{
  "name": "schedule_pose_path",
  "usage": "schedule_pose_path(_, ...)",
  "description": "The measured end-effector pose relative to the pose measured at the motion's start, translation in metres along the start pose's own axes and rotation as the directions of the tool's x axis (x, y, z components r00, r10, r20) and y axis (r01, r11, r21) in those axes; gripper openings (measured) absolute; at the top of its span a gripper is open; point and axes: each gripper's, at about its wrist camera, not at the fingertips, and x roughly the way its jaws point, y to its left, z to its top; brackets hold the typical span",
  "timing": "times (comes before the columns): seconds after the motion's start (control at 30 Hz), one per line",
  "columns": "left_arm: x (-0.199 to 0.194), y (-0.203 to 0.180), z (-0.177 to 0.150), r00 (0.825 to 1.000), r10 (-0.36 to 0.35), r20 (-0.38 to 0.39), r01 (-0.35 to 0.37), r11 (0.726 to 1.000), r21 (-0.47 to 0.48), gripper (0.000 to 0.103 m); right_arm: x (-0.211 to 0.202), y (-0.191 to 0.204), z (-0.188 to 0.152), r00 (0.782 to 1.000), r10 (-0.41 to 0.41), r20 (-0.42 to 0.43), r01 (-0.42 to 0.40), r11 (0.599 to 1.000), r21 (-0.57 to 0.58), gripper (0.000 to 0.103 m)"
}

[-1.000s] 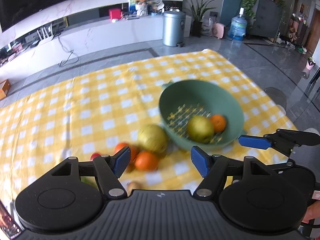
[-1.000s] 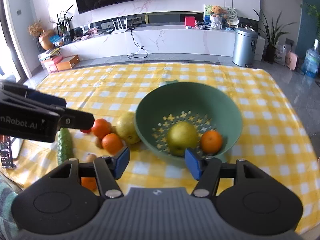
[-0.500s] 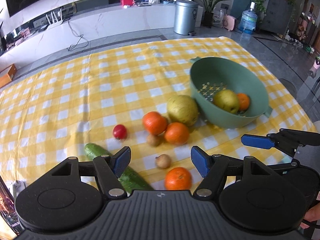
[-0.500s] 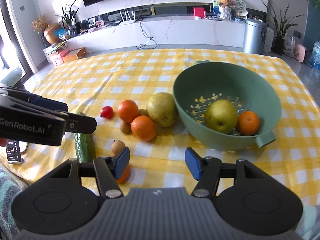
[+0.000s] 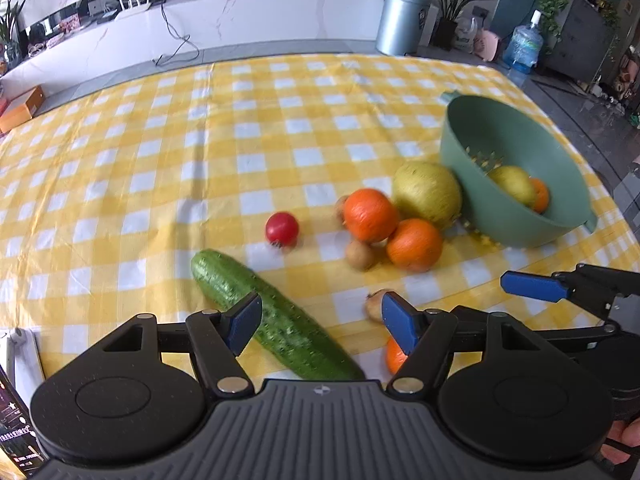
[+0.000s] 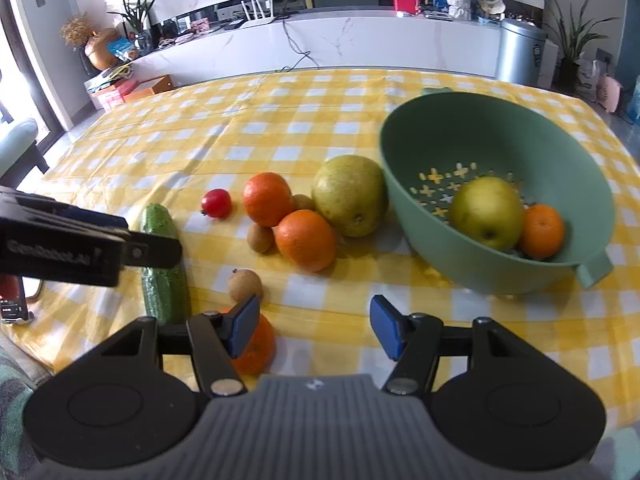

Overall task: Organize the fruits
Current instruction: 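Grasp the green cucumber with the left gripper while the right gripper grasps an orange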

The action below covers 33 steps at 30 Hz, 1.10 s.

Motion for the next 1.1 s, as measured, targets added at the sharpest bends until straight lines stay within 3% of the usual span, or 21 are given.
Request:
schedule_pose_path(0.1, 0.003, 0.003, -0.003, 1.000, 0.017, -0.024, -0.017, 1.000, -0.010, 0.081, 0.004, 0.004, -0.001, 0.999, 0.033, -0.011, -0.033, 0.999, -0.002, 0.059)
schedule_pose_path(0.23, 0.008, 0.014, -0.003, 0.999, 0.028, -0.041, -0.032, 0.995, -0.093, 0.081, 0.012, 0.011, -0.004, 0.995, 0.088, -0.043, -0.088, 0.996, 0.004, 0.059)
schedule_pose_path(0.4, 0.019, 0.032, -0.005, 0.997, 0.055, -0.051, -0.065, 0.970, -0.235, 0.080, 0.019, 0.018, -0.007, 0.991, 0.117, -0.063, -0.118, 0.993, -0.009, 0.058)
schedule_pose_path(0.6, 0.031, 0.041, -0.008, 0.997, 0.052, -0.063, -0.070, 0.942, -0.328, 0.080, 0.025, 0.017, -0.008, 0.986, 0.151, -0.071, -0.151, 0.989, 0.011, 0.058)
schedule_pose_path(0.87, 0.045, 0.046, -0.011, 0.996, 0.059, -0.067, -0.080, 0.920, -0.384, 0.079, 0.033, 0.018, -0.010, 0.977, 0.197, -0.085, -0.195, 0.980, 0.035, 0.056)
schedule_pose_path(1.1, 0.048, 0.043, -0.010, 0.996, 0.087, -0.032, -0.092, 0.920, -0.381, 0.079, 0.038, 0.018, -0.012, 0.963, 0.248, -0.107, -0.243, 0.968, 0.062, 0.046)
